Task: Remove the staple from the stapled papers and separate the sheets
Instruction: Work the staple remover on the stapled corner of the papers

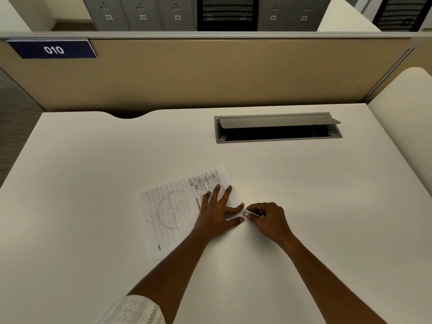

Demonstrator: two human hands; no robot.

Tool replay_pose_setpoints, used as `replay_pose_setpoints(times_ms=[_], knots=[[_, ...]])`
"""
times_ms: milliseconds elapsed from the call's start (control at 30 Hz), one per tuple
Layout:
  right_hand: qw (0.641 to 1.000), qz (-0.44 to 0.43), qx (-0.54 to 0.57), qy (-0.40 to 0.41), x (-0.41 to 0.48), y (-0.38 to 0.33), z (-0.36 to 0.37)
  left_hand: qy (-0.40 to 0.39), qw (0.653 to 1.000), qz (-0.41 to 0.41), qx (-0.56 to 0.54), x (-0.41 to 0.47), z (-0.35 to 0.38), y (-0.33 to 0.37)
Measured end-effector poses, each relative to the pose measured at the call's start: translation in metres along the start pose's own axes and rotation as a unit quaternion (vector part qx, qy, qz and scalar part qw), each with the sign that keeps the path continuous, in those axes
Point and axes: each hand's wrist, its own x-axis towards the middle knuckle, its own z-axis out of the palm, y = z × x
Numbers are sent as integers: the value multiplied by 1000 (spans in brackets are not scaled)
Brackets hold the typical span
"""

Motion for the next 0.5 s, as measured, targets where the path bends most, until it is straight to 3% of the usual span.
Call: replay_pose_setpoints(times_ms=[200,500], knots=[[974,-135,-184,8,-8,16,7,1,1000,3,-7,1,2,-2],[961,-168,-218,14,-7,17,6,14,1000,14,-14,1,4,-4]])
